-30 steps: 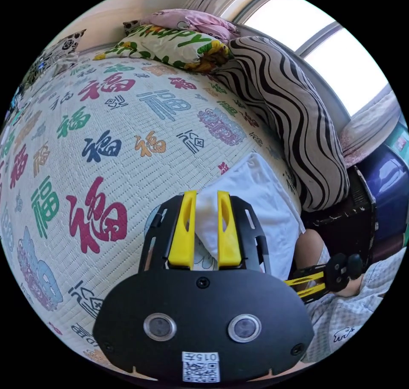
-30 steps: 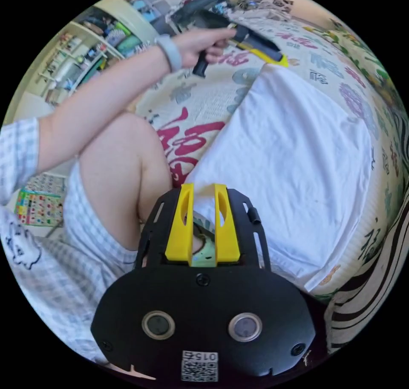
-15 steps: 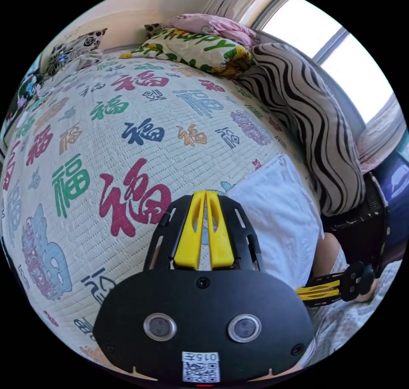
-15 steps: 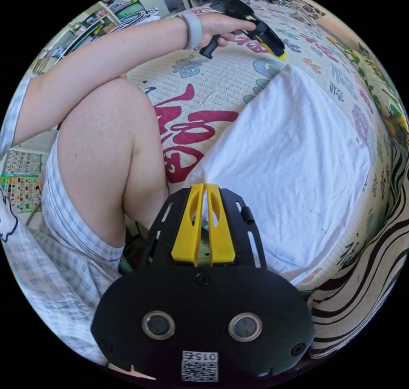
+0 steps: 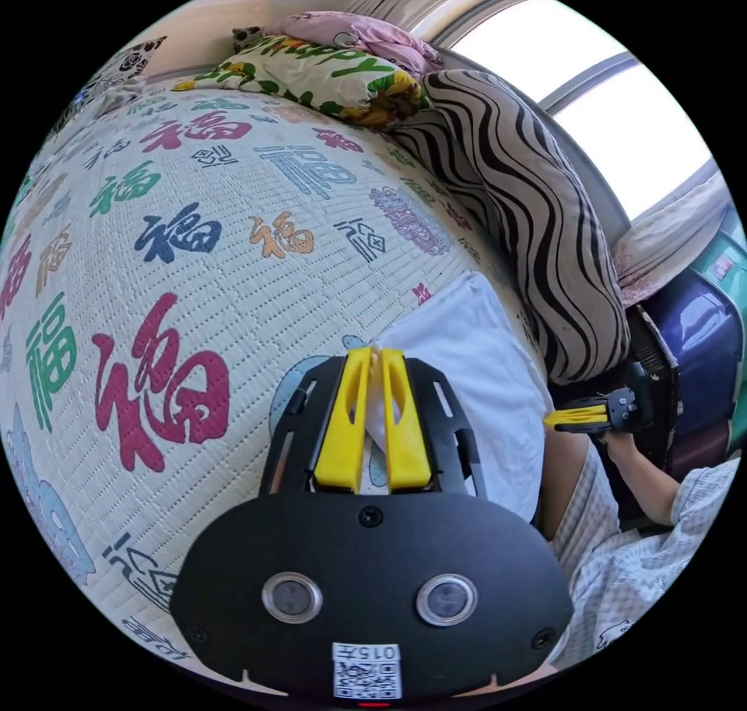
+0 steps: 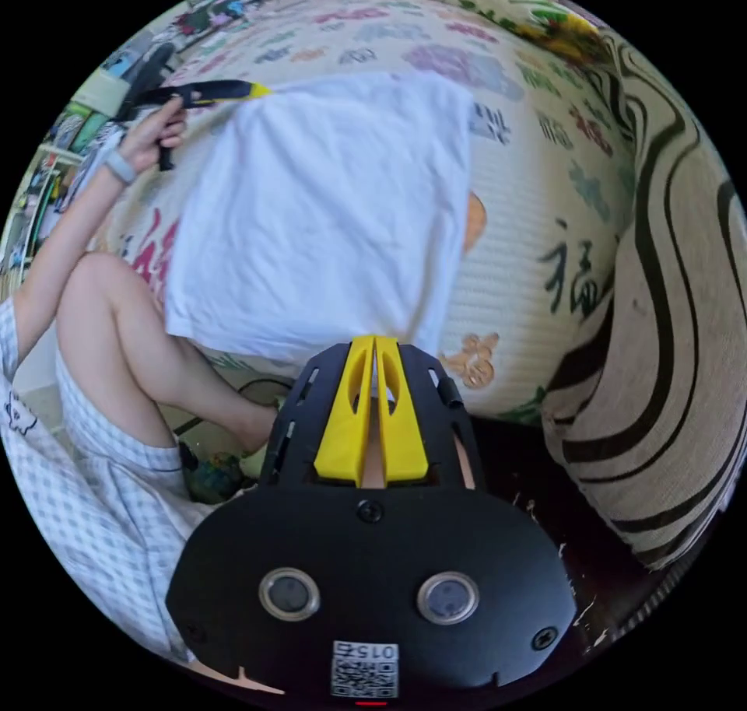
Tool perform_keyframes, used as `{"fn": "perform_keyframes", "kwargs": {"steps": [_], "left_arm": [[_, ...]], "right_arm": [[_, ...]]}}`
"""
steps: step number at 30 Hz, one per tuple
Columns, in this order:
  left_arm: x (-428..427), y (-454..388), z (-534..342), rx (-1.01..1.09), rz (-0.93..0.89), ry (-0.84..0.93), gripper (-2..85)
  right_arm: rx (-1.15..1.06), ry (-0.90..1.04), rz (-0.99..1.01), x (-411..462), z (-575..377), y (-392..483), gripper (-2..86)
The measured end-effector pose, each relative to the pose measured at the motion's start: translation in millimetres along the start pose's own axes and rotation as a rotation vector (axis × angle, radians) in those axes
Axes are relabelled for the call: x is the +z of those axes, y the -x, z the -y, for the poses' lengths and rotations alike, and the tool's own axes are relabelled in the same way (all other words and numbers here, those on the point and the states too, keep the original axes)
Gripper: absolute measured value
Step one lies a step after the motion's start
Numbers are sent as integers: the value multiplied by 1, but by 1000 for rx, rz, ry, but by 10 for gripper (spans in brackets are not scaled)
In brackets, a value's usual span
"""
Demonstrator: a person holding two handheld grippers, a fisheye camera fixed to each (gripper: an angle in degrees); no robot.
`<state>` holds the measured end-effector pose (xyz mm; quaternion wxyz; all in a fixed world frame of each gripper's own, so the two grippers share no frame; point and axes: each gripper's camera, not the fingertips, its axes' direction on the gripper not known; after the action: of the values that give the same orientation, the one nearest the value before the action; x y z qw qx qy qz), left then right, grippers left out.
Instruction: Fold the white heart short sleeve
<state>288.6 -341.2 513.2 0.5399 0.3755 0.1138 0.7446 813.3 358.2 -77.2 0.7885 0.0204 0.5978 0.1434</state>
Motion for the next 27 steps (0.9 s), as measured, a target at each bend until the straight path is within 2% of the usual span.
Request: {"fn": "perform_keyframes", "kwargs": {"steps": [6,11,16,19,21,24,26,27], "left_arm": [[-17,-23,4,60,131,-4,35],[-53,-36,-6,19,63,-27,84],[-43,-28,-21,-134,47,189,103],[-30,-12,-13,-155,113,316,86],[-29,-1,-11,-186,106,327,70],[-39,7,-16,-189,92,290,59],[-50,11,-24,-154,42,211,54],[-63,19,-28,-148,-40,113,56]], "right_arm": [[97,-74,153,-6,-25,-33,4],[158,-239,81,-25,-33,-53,42],[144,-132,309,7,-10,-98,52],[113,-115,346,17,-6,-113,25],[114,-104,362,20,-4,-123,14],[98,-112,377,19,-2,-136,11],[44,-217,435,4,-1,-144,15],[-10,-310,491,-9,1,-151,20]]}}
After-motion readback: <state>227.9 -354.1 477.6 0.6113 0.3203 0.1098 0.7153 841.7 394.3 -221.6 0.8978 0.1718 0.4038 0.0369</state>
